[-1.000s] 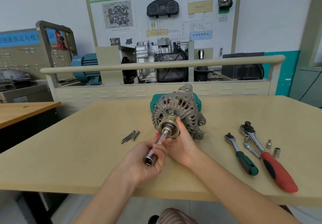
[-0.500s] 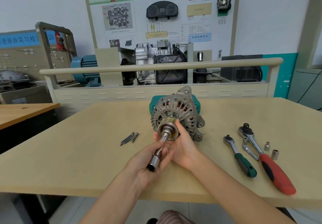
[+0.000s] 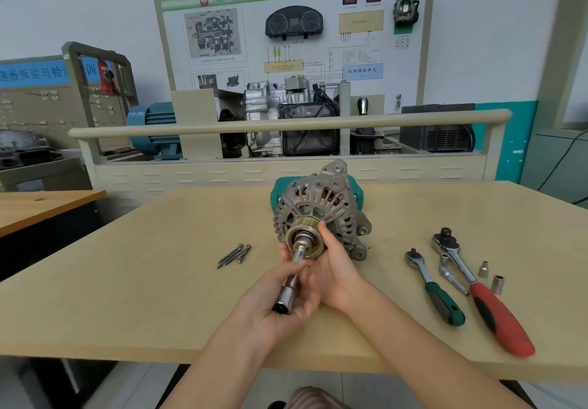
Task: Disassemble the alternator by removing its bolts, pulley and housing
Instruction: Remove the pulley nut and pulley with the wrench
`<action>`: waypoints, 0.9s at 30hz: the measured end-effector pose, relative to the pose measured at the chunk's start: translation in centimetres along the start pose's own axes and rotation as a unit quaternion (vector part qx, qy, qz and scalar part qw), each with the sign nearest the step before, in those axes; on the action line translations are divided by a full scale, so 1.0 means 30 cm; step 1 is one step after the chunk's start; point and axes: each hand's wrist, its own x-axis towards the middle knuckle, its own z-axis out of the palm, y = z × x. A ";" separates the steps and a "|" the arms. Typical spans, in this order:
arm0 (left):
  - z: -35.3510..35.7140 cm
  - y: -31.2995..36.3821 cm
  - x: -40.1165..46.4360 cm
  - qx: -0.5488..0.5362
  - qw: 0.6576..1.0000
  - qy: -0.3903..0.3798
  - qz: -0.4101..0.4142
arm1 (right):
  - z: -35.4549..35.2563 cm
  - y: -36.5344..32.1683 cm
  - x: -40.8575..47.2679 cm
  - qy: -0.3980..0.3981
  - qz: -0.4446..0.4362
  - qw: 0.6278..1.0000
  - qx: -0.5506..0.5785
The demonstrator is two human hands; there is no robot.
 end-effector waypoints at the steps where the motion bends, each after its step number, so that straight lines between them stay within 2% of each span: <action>1: -0.001 0.001 0.000 0.002 1.000 0.007 0.003 | 0.001 0.001 0.000 0.002 -0.002 1.000 0.000; 6: -0.002 0.016 -0.013 -0.033 0.999 0.007 -0.029 | 0.004 -0.001 -0.003 -0.004 -0.001 1.000 0.021; 12: -0.014 0.021 0.004 -0.045 0.997 -0.020 -0.065 | -0.006 -0.003 -0.006 0.003 -0.006 1.000 -0.015; 17: 0.004 0.010 -0.012 -0.004 0.999 0.007 -0.042 | -0.009 0.000 -0.015 0.032 -0.012 0.998 -0.057; 22: -0.001 -0.001 -0.011 0.019 0.999 0.043 -0.020 | -0.003 -0.003 -0.017 0.051 -0.016 0.998 -0.046; 27: -0.009 0.011 0.000 -0.008 0.997 -0.012 -0.082 | -0.007 0.000 -0.016 0.042 -0.009 0.998 -0.049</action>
